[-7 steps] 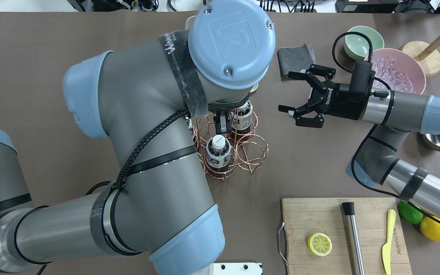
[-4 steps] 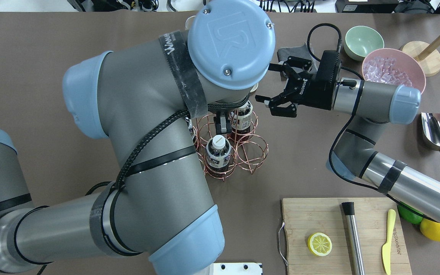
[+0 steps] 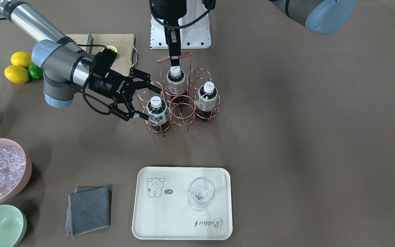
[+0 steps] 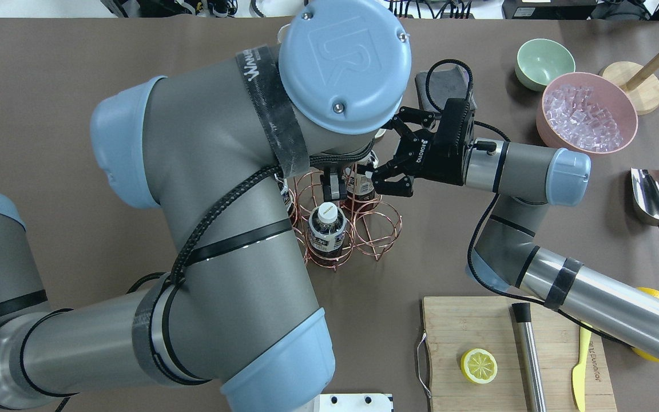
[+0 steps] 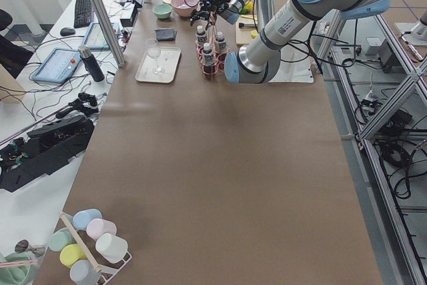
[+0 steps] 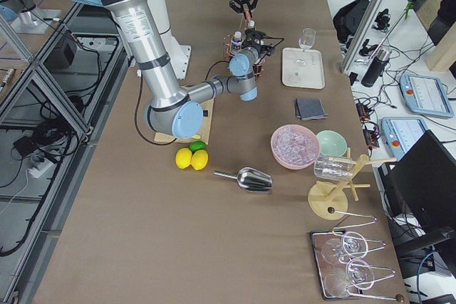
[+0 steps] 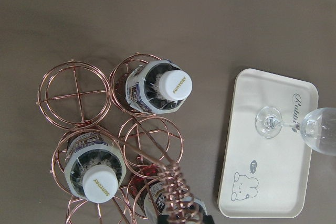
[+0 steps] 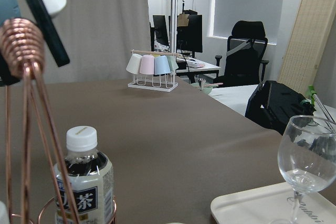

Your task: Take tea from basket to plate

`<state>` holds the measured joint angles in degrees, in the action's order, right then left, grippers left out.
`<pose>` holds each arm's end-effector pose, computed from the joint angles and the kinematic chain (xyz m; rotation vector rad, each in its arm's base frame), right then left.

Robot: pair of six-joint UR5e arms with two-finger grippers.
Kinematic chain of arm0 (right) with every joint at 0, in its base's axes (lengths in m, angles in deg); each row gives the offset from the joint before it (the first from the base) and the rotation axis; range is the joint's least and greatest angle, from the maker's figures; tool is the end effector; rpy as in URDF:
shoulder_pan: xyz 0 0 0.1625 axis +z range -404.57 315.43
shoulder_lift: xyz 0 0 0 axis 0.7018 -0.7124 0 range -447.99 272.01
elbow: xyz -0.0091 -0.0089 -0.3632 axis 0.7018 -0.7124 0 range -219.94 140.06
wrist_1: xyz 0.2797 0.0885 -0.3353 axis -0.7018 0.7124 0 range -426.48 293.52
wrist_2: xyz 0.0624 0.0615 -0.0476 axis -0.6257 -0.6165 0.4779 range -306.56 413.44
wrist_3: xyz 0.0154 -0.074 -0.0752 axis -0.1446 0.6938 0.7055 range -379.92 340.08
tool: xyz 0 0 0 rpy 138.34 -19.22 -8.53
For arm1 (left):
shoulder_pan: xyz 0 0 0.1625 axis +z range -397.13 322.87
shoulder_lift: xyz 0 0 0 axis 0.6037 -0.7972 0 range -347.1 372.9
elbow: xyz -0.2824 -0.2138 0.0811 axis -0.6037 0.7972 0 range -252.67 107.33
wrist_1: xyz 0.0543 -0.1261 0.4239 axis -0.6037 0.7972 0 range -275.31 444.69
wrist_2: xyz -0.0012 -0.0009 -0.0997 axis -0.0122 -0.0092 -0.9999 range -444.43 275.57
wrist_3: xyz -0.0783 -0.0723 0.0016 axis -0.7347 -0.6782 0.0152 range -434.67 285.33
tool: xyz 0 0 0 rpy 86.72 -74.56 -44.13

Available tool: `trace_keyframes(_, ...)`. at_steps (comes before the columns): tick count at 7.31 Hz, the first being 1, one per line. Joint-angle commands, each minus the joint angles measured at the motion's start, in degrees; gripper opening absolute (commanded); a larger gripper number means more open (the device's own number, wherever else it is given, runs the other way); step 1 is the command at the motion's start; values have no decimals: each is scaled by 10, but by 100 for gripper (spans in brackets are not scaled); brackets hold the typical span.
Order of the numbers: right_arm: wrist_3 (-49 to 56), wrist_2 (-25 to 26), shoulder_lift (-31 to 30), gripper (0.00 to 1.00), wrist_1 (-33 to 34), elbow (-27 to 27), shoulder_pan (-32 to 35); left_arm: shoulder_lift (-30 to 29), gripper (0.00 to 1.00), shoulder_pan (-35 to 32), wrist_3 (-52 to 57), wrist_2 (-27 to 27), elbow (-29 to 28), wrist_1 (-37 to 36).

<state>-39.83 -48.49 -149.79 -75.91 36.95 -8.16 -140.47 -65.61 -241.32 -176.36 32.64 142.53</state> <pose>-0.4456 -0.4668 0.2381 1.5468 -1.3253 -0.5818 0.4254 -0.3782 -0.0905 -0.4125 0.8334 -1.7070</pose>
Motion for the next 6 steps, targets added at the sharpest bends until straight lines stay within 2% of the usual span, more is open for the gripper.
trace_keyframes(1,2,1,1,99,1,-1,-10,0,0,0,0,0,0,0)
trace_keyframes(2,2,1,1,91,2,-1,-13,0,0,0,0,0,0,0)
trace_keyframes(3,0,1,1,70,4,-1,-15,0,0,0,0,0,0,0)
trace_keyframes(5,-2,1,0,16,6,0,-14,0,0,0,0,0,-1,0)
trace_keyframes(6,-3,1,-1,0,6,2,-14,0,0,0,0,0,-1,0)
